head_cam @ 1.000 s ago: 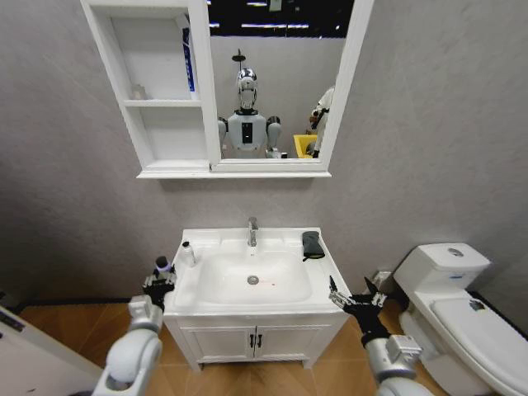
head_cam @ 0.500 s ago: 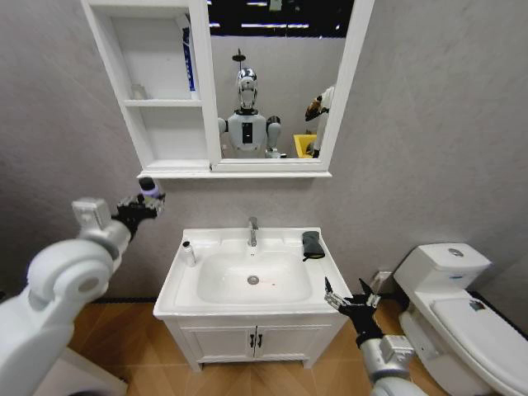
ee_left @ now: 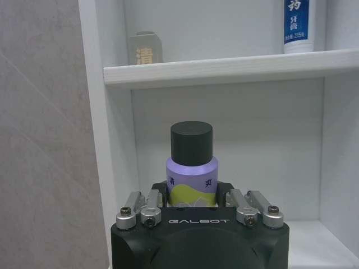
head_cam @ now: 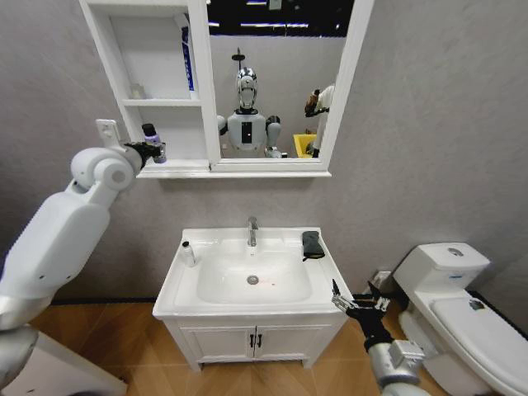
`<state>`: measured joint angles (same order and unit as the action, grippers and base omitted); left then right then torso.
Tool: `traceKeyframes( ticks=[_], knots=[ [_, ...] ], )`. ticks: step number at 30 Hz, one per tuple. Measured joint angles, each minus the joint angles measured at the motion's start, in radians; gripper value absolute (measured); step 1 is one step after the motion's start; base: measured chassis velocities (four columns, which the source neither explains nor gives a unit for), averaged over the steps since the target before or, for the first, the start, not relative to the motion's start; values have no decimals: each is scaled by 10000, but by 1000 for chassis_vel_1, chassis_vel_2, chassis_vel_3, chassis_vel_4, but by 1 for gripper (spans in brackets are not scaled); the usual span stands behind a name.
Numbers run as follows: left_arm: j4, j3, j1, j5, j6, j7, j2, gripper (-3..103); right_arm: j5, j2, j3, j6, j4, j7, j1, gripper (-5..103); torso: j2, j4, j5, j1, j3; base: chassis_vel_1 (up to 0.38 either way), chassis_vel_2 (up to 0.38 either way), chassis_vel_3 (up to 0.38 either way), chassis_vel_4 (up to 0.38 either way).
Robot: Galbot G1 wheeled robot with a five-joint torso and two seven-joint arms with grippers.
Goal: Move facial cleanser and shampoo from washbasin to cabinet, then wipe washbasin with towel.
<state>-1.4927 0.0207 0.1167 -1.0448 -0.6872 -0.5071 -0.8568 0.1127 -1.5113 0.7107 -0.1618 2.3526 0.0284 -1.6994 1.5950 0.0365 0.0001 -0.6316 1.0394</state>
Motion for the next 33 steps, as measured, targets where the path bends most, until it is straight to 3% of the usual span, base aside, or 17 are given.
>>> traceKeyframes(
  ticks=[3,9,15,20,23,25,27,30,32,33],
  knots=[
    [1098,220,494,349,43,261,-563,43,49,13,77,63,-55,3,-32,100,0,0,0,1,0,0,0,0,0],
    [1866,401,761,473,-57,449,-948,43,121,12,202,177,-135,3,-54,100,0,2,-1,2,-1,0,0,0,0],
    [2770,447,878,1091,-21,479,-1490,40,153,-25,254,435,-225,2,-241,100,0,-1,-1,1,-1,0,0,0,0],
    [2876,374,857,1393,73,491,-1608,55,185,-28,409,488,-242,-7,-250,100,1,0,0,2,-1,0,0,0,0],
    [2654,201,721,1524,141,489,-1555,72,180,-21,429,489,-242,-15,-208,100,1,0,-1,3,-1,0,0,0,0],
    [2431,130,644,1528,156,476,-1481,72,170,-28,399,486,-242,-15,-200,100,1,0,-1,2,-1,0,0,0,0],
    [1683,-31,394,1509,185,379,-1250,82,119,-55,312,472,-243,-18,-173,100,1,1,-1,2,-1,0,0,0,0],
    [1258,-96,259,1476,207,301,-1104,88,89,-65,277,466,-251,-18,-155,100,1,1,-2,2,-1,0,0,0,0],
    [-149,-413,-332,1150,235,10,-578,97,46,-106,205,434,-267,-20,-106,100,2,-1,1,4,-3,0,0,0,0],
    [-149,-413,-332,1150,235,10,-578,97,46,-106,205,434,-267,-20,-106,100,2,-1,1,4,-3,0,0,0,0]
  ],
)
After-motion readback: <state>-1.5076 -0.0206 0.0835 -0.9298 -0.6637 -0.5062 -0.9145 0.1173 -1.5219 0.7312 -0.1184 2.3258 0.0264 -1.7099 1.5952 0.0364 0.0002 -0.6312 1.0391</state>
